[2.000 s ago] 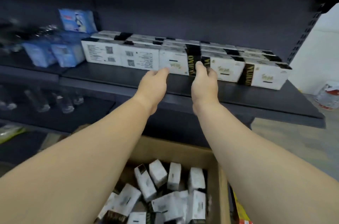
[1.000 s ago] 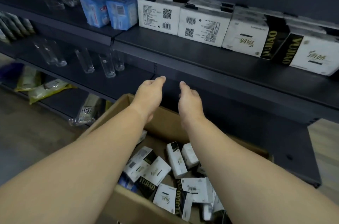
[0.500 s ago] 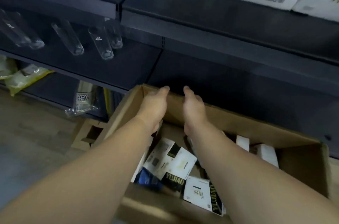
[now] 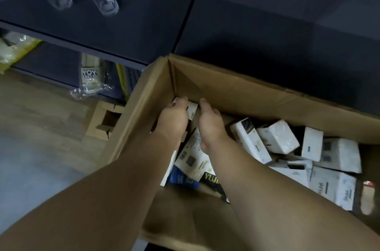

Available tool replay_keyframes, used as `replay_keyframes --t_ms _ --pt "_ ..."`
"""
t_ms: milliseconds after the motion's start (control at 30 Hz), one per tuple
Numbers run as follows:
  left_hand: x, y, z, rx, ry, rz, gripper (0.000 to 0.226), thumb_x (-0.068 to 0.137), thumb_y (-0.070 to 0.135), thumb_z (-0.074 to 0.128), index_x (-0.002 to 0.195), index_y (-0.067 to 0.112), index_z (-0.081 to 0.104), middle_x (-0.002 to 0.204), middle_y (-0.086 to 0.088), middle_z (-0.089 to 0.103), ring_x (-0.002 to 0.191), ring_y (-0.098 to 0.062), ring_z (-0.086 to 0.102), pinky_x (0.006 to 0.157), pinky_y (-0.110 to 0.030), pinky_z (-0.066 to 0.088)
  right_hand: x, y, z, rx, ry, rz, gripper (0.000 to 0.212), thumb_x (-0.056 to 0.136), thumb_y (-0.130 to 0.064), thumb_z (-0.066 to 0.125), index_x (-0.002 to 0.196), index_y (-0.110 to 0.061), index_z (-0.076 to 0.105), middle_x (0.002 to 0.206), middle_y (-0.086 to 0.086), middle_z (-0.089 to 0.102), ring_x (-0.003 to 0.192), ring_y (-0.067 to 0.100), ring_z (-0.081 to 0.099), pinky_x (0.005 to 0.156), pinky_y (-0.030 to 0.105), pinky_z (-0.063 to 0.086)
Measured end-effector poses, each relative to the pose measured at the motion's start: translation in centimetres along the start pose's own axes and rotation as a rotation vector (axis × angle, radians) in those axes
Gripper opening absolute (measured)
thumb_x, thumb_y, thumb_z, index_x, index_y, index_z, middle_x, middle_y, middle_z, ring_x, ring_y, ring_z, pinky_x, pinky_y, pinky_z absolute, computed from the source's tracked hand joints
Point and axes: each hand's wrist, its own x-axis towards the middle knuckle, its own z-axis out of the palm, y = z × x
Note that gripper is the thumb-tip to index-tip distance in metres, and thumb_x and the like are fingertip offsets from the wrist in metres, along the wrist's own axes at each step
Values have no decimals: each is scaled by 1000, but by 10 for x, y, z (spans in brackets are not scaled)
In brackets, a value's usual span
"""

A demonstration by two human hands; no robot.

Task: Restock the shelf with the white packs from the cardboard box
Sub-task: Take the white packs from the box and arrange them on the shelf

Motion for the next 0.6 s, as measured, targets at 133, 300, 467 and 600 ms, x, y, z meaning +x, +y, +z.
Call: replay_keyframes --t_ms 133,300,467,600 --pt "16 -8 0 59 46 -25 53 82 57 50 117 19 58 100 -3 66 91 -23 64 87 -38 52 19 17 8 -12 -12 55 45 96 -51 50 133 -25 45 106 -3 53 101 19 51 97 35 40" --pt "31 -20 2 98 113 -60 61 72 58 50 120 22 60 106 -2 69 93 -25 66 87 -43 54 38 41 16 -111 -53 135 55 92 -60 47 135 -24 48 122 2 60 111 23 56 98 38 43" --pt "32 -24 5 117 168 -56 42 83 49 54 110 17 56 98 -2 66 91 -23 64 91 -47 51 44 52 30 -133 -97 194 70 79 -71 45 133 -28 53 117 1 67 101 19 61 81 39 49" --pt "33 -30 9 159 188 -47 25 90 41 55 88 17 49 90 -2 60 92 -25 62 88 -42 52 47 57 33 -102 -93 216 55 93 -53 53 136 -18 54 118 9 69 102 23 66 77 35 52"
